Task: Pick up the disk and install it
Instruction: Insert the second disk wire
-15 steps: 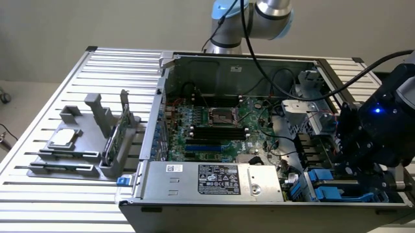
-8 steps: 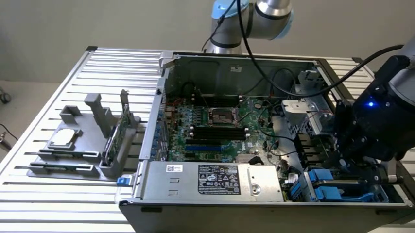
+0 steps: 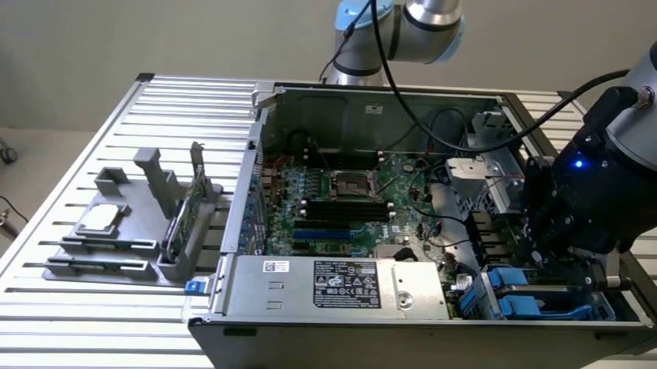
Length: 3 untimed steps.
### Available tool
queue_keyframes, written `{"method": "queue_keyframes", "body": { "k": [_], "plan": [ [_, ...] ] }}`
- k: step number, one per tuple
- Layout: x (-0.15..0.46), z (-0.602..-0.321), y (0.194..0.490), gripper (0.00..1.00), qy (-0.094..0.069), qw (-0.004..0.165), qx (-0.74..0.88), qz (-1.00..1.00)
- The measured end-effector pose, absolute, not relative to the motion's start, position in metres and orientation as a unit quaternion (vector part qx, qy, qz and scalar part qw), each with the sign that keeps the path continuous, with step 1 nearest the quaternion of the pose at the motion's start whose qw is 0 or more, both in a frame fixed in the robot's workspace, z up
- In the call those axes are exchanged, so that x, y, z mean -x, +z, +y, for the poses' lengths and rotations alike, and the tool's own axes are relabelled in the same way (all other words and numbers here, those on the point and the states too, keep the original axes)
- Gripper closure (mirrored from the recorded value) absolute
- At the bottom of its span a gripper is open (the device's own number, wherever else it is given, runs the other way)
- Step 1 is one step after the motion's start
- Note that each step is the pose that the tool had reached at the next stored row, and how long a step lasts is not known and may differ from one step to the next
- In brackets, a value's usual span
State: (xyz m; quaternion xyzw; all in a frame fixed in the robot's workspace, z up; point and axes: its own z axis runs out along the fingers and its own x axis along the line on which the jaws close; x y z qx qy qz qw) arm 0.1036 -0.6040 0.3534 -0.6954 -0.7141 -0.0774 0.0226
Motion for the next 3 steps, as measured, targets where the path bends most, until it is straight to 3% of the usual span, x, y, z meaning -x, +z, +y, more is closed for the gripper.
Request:
{"method": "queue_keyframes", "body": {
  "k": [3],
  "plan": [
    [-0.1036, -0.6040, 0.3533, 0.89, -0.077, 0.023, 0.695, -0.714]
  ]
}}
